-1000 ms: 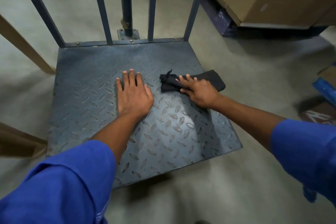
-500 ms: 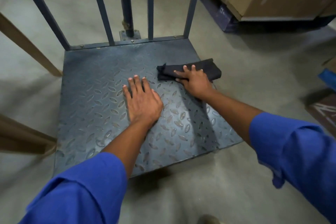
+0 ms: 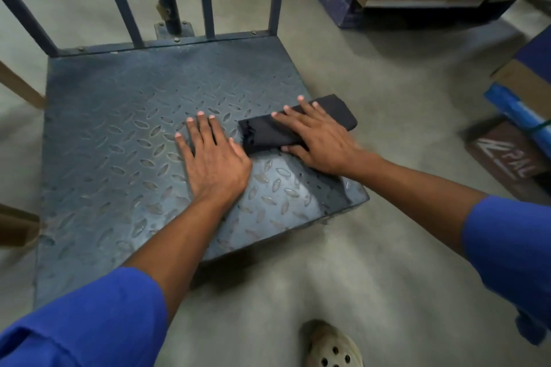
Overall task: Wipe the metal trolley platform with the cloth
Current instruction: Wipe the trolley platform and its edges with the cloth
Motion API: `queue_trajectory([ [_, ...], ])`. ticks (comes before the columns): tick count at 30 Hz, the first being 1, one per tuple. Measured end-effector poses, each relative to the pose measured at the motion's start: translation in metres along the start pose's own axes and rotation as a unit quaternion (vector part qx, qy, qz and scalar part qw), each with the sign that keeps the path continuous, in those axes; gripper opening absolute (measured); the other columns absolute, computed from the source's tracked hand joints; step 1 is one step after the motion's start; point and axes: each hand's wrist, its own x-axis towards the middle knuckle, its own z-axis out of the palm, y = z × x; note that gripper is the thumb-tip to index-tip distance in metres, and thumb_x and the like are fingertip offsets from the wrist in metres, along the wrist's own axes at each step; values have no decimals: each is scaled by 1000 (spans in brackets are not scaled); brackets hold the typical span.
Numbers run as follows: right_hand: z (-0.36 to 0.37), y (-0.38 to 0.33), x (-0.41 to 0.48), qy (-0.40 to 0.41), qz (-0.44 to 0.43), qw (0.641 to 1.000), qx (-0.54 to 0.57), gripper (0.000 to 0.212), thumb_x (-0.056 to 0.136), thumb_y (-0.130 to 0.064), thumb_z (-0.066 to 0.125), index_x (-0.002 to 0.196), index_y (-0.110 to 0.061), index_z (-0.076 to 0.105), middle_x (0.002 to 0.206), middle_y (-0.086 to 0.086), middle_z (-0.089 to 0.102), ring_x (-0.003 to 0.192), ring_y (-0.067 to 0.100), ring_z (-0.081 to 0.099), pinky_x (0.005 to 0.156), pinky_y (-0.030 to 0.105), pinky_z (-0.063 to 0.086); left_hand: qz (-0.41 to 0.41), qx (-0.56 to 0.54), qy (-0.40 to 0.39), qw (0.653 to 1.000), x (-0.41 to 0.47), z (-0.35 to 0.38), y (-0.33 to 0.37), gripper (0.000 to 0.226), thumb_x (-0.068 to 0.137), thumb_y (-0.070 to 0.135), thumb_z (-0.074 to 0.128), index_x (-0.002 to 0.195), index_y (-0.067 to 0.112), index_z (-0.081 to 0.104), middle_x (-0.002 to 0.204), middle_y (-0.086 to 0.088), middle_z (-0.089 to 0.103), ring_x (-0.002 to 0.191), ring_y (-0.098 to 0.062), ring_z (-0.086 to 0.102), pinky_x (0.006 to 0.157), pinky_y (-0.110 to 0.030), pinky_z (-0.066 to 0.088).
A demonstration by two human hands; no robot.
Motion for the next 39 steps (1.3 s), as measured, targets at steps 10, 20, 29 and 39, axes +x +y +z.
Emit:
queue_trajectory([
  [10,6,11,19,-74,33,993,81,50,112,-40,37,161,-43,28,172,-6,18,160,30,6,123,69,13,38,-8,2,999,-8,-2,4,69,106,37,23,166,4,15,175,-14,9,162,-32,2,130,-57,3],
  [20,-46,-29,-94,41,-53,981,184,34,89,-10,57,116,-12,78,91,4,80,79,16,71,76,1,45,54,-4,-1,999,-8,-4,2,63,109,34,28,165,7,20,175,-12,12,162,-33,4,130,-57,5],
  [29,-30,-6,13,-66,71,995,-16,71,88,1,62,152,-28,52,147,13,59,127,38,61,104,47,50,80,-8,-5,997,-14,-7,-4,62,108,33,27,164,7,23,174,-14,15,161,-36,7,130,-58,6],
  [39,-14,-32,-98,-28,-201,978,-47,60,79,6,75,137,-6,64,139,18,65,129,39,62,92,52,59,96,-20,7,995,-20,-7,-5,59,107,32,31,162,9,29,173,-13,18,161,-35,10,130,-57,7],
])
